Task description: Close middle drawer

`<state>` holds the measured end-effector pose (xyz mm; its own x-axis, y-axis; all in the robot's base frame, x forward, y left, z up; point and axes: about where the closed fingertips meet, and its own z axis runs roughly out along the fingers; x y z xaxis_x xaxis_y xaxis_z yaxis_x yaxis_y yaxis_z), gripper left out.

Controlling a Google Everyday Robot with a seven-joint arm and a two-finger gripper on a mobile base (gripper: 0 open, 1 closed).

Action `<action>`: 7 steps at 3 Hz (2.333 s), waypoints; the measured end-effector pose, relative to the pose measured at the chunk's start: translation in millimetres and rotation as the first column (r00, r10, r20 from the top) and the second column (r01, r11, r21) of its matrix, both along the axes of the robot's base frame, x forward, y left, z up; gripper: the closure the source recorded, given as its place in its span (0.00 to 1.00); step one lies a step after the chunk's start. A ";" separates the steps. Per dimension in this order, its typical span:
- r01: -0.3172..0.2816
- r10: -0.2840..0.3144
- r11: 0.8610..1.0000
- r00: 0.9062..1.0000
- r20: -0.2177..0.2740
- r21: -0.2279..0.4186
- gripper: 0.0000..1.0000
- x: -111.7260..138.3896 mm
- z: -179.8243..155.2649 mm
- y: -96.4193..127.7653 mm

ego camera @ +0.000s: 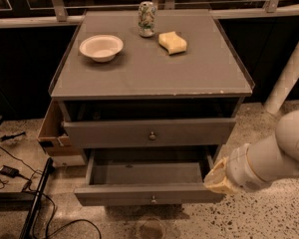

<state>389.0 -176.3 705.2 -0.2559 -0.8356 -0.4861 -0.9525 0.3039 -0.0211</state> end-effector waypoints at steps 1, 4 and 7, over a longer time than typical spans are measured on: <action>-0.030 0.029 0.999 0.999 0.034 0.046 1.00 -14.8 -82.7 -1.1; -0.049 0.067 0.985 0.992 -0.103 0.168 1.00 -45.8 -238.5 14.5; -0.115 0.097 0.983 0.988 0.122 0.147 1.00 -30.9 -273.9 22.5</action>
Offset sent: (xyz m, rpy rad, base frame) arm -0.0304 0.0097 -0.2212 0.1849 -0.0154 0.0978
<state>358.1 -153.8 431.2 -0.1055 -0.7686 -0.6309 -0.9734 0.2095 -0.0925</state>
